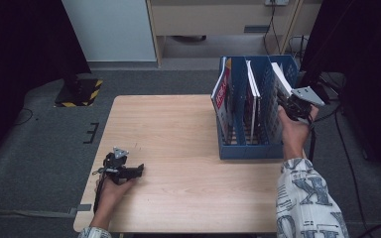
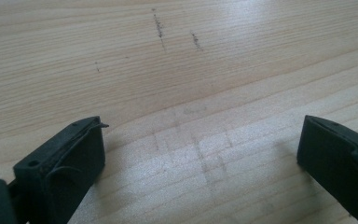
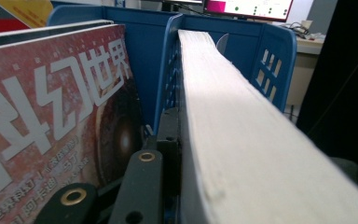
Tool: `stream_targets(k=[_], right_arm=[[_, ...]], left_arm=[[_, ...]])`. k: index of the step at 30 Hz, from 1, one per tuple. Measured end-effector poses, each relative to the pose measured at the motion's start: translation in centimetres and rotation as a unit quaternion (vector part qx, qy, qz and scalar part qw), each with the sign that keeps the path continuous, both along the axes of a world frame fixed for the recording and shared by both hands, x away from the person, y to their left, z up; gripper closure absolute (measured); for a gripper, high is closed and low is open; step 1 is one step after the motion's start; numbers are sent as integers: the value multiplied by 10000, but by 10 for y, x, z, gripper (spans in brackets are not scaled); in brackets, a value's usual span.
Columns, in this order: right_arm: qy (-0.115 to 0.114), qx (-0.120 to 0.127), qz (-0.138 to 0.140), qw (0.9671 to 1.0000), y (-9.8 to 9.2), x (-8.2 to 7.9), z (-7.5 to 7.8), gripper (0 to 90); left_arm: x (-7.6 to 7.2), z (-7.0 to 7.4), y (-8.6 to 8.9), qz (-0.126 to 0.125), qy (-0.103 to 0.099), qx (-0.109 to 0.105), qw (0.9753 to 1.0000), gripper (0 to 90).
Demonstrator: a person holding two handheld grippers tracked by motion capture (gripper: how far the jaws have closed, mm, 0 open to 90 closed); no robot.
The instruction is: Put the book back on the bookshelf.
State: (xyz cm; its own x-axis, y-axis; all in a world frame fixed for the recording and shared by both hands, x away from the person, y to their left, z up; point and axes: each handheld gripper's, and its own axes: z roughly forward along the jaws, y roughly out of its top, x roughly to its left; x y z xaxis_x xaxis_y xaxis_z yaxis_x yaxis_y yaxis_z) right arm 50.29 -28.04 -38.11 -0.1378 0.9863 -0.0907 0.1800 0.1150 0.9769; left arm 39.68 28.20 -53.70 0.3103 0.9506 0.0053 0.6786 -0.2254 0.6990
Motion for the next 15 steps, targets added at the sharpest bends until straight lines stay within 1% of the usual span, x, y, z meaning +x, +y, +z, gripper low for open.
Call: stream_targets(k=[4, 6, 7, 9, 10, 15], right_arm=[[30, -203, -12, 9998, 2, 2, 4, 735], [55, -393, -53, 9992, 4, 4, 9, 735], [55, -393, -53, 9992, 4, 4, 9, 735], [46, -520, -24, 9986, 7, 3, 8, 734], [43, -516, -16, 9987, 8, 2, 7, 734], [45, -229, 37, 9997, 9, 0, 0, 729]], left_arm=[[0, 0, 0, 1, -1, -2, 10000, 0], [0, 0, 0, 1, -1, 0, 10000, 0], [0, 0, 0, 2, 0, 0, 10000, 0], [0, 0, 0, 3, 1, 0, 10000, 0], [0, 0, 0, 4, 2, 1, 10000, 0], [0, 0, 0, 6, 1, 0, 10000, 0]])
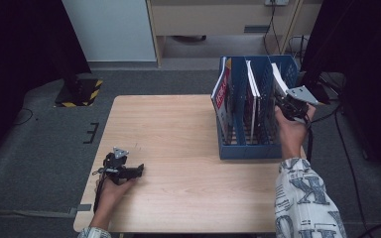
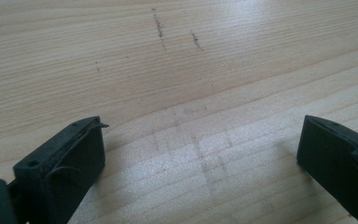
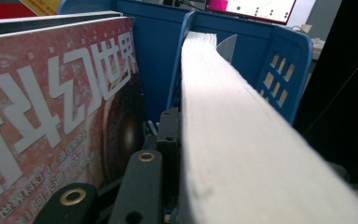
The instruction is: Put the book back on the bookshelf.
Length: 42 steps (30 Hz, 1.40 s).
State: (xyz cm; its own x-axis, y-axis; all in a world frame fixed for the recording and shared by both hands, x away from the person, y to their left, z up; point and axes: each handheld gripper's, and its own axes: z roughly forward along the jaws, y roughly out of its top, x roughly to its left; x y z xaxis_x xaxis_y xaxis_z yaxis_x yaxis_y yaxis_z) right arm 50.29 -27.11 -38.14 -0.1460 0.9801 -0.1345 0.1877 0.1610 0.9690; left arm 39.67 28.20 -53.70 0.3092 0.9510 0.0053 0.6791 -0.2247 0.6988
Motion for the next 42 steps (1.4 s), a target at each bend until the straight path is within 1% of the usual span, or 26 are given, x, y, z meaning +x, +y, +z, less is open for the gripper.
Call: stream_targets(k=[2, 3, 4, 5, 6, 7, 10, 11, 12, 13, 14, 15, 16, 17, 19, 21, 24, 27, 30, 32, 33, 39, 42], right_arm=[[18, 82, 20, 10000, 1, 0, 0, 722], [37, 163, 68, 9998, 1, -1, 0, 707], [37, 163, 68, 9998, 1, -1, 0, 707], [41, 200, 87, 9998, 1, -1, 1, 688], [40, 308, 99, 9995, 1, -1, 1, 667], [25, 358, 121, 9993, 2, -2, 2, 646], [29, 408, 120, 9991, 3, -4, 3, 589], [43, 420, 135, 9990, 3, -6, 3, 554], [43, 420, 135, 9990, 3, -6, 3, 554], [58, 443, 141, 9989, 3, -6, 2, 535], [51, 483, 150, 9987, 3, -7, 1, 514], [77, 592, 156, 9981, 3, -9, 0, 446], [77, 592, 156, 9981, 3, -9, 0, 446], [136, 643, 138, 9977, 3, -10, -1, 413], [120, 723, 93, 9973, 3, -12, -1, 364], [148, 813, 107, 9965, 3, -14, -2, 326], [186, 817, 111, 9964, 3, -16, -4, 302], [302, 892, 147, 9954, 2, -19, -6, 268], [341, 923, 174, 9950, 1, -21, -8, 246], [427, 916, 192, 9947, 2, -23, -8, 234], [506, 900, 209, 9944, 1, -23, -9, 217], [560, 964, 216, 9935, -1, -25, -8, 187], [565, 956, 226, 9936, -2, -28, -7, 173]], left_arm=[[0, 0, 0, 0, -1, -1, 10000, 0], [0, 0, 0, -1, 1, 0, 10000, 0], [0, 0, 0, -1, 1, 0, 10000, 0], [0, 0, 0, 0, 0, 1, 10000, 0], [0, 0, 0, 0, 0, 1, 10000, 0], [0, 0, 0, 0, 0, 0, 10000, 0], [0, 0, 0, 1, 0, -1, 10000, 0], [0, 0, 0, 0, 0, 0, 10000, 0], [0, 0, 0, 0, 0, 0, 10000, 0], [0, 0, 0, 0, 0, 1, 10000, 0], [0, 0, 0, 0, 0, -2, 10000, 0], [0, 0, 0, 1, -1, -1, 10000, 0], [0, 0, 0, 0, 0, 0, 10000, 0], [0, 0, 0, 0, 0, 0, 10000, 0], [0, 0, 0, 0, -1, -1, 10000, 0], [0, 0, 0, 0, -1, -2, 10000, 0], [0, 0, 0, 0, 0, -2, 10000, 0], [0, 0, 0, 0, 0, -2, 10000, 0], [0, 0, 0, -1, 0, -3, 10000, 0], [0, 0, 0, -1, 1, -2, 10000, 0], [0, 0, 0, -1, 0, -2, 10000, 0], [0, 0, 0, -1, 0, -2, 10000, 0], [0, 0, 0, -1, 0, -2, 10000, 0]])
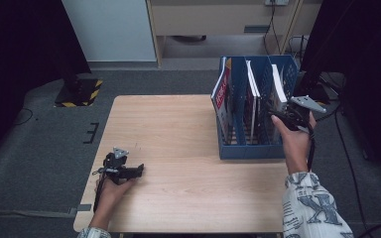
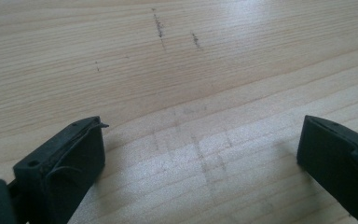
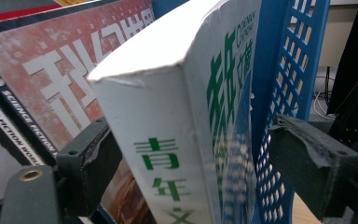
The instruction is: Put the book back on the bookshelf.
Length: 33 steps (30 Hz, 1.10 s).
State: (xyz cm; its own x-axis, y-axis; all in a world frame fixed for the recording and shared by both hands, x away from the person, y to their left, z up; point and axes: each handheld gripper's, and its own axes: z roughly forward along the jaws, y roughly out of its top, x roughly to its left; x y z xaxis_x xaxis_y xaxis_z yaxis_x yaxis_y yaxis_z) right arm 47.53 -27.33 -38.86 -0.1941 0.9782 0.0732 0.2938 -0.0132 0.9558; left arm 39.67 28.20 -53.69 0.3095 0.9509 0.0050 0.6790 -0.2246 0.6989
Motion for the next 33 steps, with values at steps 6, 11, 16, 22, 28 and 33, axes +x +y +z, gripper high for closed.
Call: stream_targets(k=[6, 11, 16, 22, 28, 33], right_arm=[[-19, -27, 40, 10000, -1, -6, 2, 163], [-31, -40, 103, 9999, -1, -9, 4, 145], [-24, -21, 156, 9999, -1, -12, 6, 125], [-13, -25, 209, 9998, -2, -15, 8, 107], [-13, -76, 274, 9996, -2, -19, 9, 91], [-40, -86, 292, 9995, -4, -25, 8, 82]], left_arm=[[0, 0, 0, 0, -1, -1, 10000, 0], [0, 0, 0, -1, 0, 1, 10000, 0], [0, 0, 0, 0, 1, 1, 10000, 0], [0, 0, 0, 0, -1, 0, 10000, 0], [0, 0, 0, -1, 0, 0, 10000, 0], [0, 0, 0, -2, 0, 1, 10000, 0]])
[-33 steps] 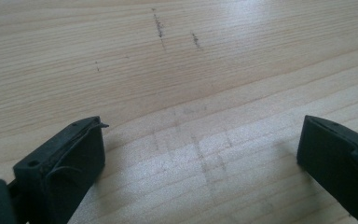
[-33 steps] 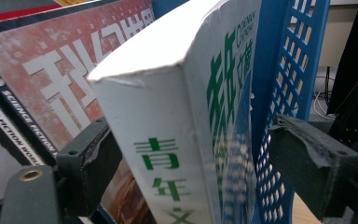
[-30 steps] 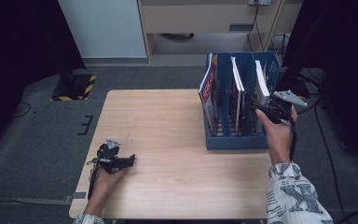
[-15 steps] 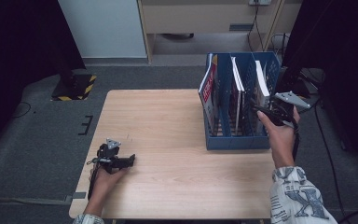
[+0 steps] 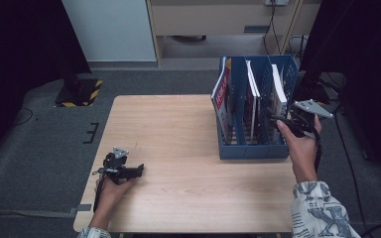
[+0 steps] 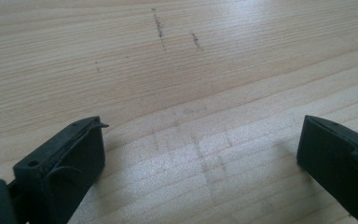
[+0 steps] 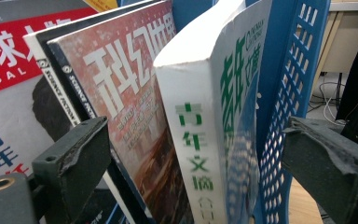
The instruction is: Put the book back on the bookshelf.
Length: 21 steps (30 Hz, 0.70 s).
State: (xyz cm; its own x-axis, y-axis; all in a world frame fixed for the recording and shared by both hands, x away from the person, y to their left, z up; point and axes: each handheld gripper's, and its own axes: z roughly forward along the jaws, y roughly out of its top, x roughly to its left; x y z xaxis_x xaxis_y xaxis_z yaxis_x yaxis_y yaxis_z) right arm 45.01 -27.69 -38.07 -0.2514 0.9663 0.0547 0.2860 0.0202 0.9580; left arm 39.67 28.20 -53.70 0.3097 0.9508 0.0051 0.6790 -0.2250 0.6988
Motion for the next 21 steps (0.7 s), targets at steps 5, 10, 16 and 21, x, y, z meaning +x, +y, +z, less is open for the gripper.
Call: stream_targets(k=[5, 10, 16, 21], right_arm=[[6, -5, 27, 10000, -3, -5, -3, 74], [0, 12, 44, 10000, -5, -9, -5, 68], [16, 2, 67, 10000, -6, -15, -6, 68], [21, -32, 94, 9999, -6, -22, -7, 68]], left_arm=[[0, 0, 0, 2, 1, -1, 10000, 0], [0, 0, 0, 2, 0, -1, 10000, 0], [0, 0, 0, 1, -1, -1, 10000, 0], [0, 0, 0, 2, -1, -1, 10000, 0]])
